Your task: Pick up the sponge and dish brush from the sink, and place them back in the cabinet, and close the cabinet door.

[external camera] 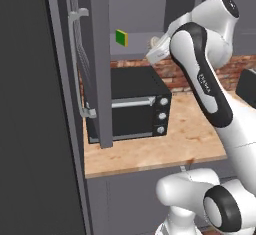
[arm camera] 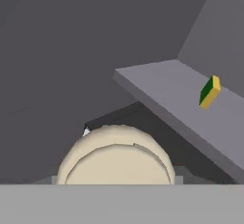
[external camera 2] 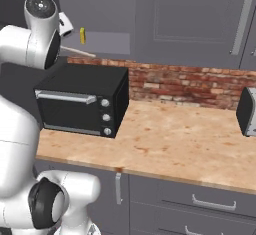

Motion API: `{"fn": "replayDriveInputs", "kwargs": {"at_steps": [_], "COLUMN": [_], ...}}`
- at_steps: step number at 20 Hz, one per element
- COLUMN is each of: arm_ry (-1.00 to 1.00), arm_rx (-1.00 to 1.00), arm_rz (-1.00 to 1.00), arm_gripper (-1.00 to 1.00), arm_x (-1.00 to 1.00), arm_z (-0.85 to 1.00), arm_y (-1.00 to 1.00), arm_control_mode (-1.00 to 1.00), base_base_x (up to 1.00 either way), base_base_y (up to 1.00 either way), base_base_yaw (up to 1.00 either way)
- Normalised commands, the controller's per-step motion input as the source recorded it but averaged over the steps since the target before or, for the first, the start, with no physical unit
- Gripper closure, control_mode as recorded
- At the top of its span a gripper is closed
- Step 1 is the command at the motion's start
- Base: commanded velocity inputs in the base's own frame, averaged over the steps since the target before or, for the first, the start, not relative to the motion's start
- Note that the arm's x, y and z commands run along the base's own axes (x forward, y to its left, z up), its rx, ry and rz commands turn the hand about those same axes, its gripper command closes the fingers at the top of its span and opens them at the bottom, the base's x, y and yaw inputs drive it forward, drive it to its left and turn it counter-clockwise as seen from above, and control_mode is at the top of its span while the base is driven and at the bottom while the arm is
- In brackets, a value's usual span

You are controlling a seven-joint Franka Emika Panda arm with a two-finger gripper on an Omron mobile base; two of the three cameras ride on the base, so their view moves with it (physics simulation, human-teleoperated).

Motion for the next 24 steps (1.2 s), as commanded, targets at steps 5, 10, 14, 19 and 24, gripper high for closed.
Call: {"fn": "replayDriveInputs", "kwargs": {"at_steps": [5,10,14,19,24], "arm_ry": [-0.03,-0.06,-0.14,-0.16,-0.16], "arm_rx": [-0.13,-0.11,-0.03,0.00,0.00], "arm_rz": [0.12,0.09,0.07,0.01,0.00], "arm_gripper": [1.00,1.00,1.00,1.00,1.00], "arm_x": [0.26,0.23,0.13,0.15,0.04], "arm_z": [0.25,0.12,-0.01,-0.05,-0.09], "arm_y": [0.11,0.12,0.09,0.08,0.07], "arm_control_mode": [-1.00,-1.00,-1.00,-1.00,-1.00], "base_base_x": [0.00,0.00,0.00,0.00,0.00], "base_base_y": [0.00,0.00,0.00,0.00,0.00], "base_base_yaw": [0.00,0.00,0.00,0.00,0.00]}}
